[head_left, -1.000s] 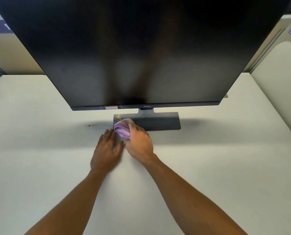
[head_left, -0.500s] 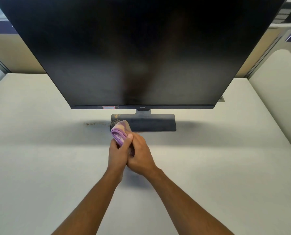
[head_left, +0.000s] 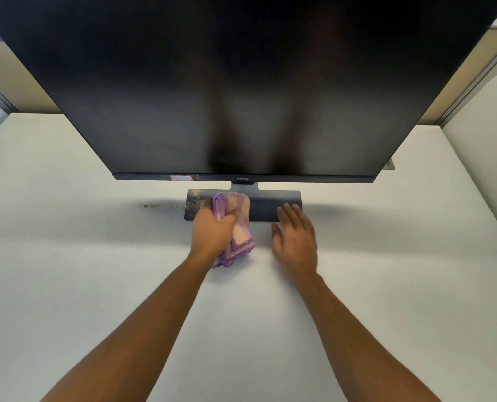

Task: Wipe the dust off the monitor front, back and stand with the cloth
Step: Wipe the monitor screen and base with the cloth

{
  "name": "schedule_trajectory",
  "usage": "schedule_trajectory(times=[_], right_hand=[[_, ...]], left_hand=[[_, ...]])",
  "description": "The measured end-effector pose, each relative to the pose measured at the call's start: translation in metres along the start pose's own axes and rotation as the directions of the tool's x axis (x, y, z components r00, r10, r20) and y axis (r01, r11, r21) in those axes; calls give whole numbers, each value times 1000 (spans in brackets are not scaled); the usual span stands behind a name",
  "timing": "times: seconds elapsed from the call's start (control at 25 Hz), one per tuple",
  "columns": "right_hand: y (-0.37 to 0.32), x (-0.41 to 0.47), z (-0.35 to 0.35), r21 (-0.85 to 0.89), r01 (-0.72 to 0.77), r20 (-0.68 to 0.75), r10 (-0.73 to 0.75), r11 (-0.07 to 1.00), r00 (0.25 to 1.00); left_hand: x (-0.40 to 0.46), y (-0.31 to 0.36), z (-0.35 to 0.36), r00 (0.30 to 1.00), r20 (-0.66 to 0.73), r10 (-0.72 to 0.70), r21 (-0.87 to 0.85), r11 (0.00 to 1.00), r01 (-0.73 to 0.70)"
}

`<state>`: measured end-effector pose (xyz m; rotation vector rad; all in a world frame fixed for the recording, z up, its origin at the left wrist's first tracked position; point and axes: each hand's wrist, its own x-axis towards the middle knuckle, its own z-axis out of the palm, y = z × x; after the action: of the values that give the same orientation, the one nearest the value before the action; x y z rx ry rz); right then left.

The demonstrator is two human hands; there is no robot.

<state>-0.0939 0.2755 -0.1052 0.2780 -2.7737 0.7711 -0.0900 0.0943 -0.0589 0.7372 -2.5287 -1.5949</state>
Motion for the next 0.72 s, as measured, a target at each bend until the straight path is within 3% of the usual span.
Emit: schedule_trajectory(times=[0.16,0.24,0.32,0.56,0.64,0.72], right_hand=[[13,-1,12,-88,2,152,11,996,988],[15,1,15,-104,12,155,4,994,988],[14,2,14,-106,9,133,6,994,991],[13,0,12,-101,-20,174,38,995,984],[12,1,12,-100,-24,173,41,995,984],[12,0,12,-111,-20,166,39,994,985]], left_hand=[[27,1,21,998,-34,53,170,984,-46],[40,-1,20,990,-116,76,318,948,-35],[49,-4,11,980,-178,94,361,932,-24],[65,-14,-45,909,-413,-62,304,931,201],[65,-15,-64,862,-474,-177,171,942,288],[62,-14,-68,874,-422,-240,-27,967,252]])
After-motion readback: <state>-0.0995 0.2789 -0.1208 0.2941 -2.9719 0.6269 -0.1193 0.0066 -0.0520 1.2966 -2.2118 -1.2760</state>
